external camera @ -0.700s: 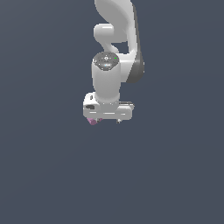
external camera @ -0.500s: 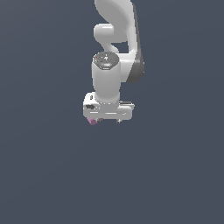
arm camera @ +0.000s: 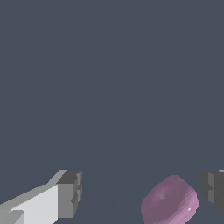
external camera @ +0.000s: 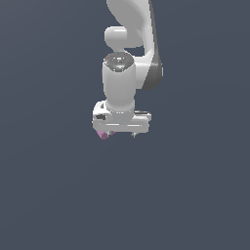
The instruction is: Pick up the object and move it to a goal position.
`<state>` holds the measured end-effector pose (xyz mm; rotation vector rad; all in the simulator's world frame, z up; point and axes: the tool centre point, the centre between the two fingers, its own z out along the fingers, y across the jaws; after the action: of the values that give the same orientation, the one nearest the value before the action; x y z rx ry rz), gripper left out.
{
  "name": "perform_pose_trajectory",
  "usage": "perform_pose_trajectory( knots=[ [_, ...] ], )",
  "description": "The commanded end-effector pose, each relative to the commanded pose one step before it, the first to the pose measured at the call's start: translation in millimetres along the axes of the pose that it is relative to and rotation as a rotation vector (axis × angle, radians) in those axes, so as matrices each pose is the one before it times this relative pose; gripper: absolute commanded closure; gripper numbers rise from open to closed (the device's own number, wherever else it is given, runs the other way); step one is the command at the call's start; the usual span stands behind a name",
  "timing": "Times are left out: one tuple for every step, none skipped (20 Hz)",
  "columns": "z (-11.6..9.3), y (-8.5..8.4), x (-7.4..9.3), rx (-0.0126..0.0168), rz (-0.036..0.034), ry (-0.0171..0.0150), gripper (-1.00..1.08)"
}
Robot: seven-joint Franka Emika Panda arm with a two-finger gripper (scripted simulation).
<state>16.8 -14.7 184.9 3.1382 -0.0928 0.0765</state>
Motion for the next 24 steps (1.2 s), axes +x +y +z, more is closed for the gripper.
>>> perform_pose_trajectory(
  knots=[
    [1.11,0.58,-0.83,0.00004,0.00511,-0.00117,-0.92],
    [0.69,0.57,-0.63,0.00017,0.00552,-0.00026,-0.92],
    [0.9,0.73,-0.83,0.00023,0.00733,-0.00031,-0.92],
    [1.18,0.96,-1.08,0.00025,0.00925,-0.00052,-0.92],
    [1.48,1.19,-1.33,0.00024,0.01113,-0.00075,-0.92],
    [1.75,1.41,-1.56,0.00023,0.01297,-0.00095,-0.92],
    [1.98,1.64,-1.77,0.00023,0.01474,-0.0011,-0.92],
    [2.18,1.85,-1.94,0.00023,0.01638,-0.00119,-0.92],
    [2.38,2.08,-2.13,0.00024,0.0182,-0.00126,-0.92],
    [2.58,2.34,-2.31,0.00023,0.02,-0.00134,-0.92],
    [2.79,2.61,-2.5,0.00019,0.02186,-0.00146,-0.92],
    [3.01,2.91,-2.69,0.00014,0.02379,-0.00158,-0.92],
    [3.22,3.22,-2.86,0.00008,0.02571,-0.00168,-0.92],
    [3.41,3.55,-3.02,0.00001,0.02767,-0.00176,-0.92],
    [3.61,3.9,-3.17,-0.00008,0.02966,-0.00184,-0.92],
    [3.79,4.27,-3.31,-0.00019,0.03165,-0.00191,-0.92],
    [3.97,4.67,-3.42,-0.00031,0.03369,-0.00197,-0.92],
    [4.14,5.08,-3.52,-0.00046,0.03573,-0.00201,-0.92],
    [4.25,5.46,-3.56,-0.00061,0.03739,-0.00201,-0.92],
    [4.19,5.64,-3.44,-0.00076,0.03764,-0.00192,-0.92],
    [4.13,5.8,-3.31,-0.00089,0.03775,-0.00182,-0.92],
    [4.05,5.94,-3.16,-0.00102,0.03777,-0.00171,-0.92],
    [3.83,5.85,-2.89,-0.0011,0.03641,-0.00154,-0.92],
    [3.56,5.66,-2.6,-0.00115,0.03453,-0.00136,-0.92]
  ],
)
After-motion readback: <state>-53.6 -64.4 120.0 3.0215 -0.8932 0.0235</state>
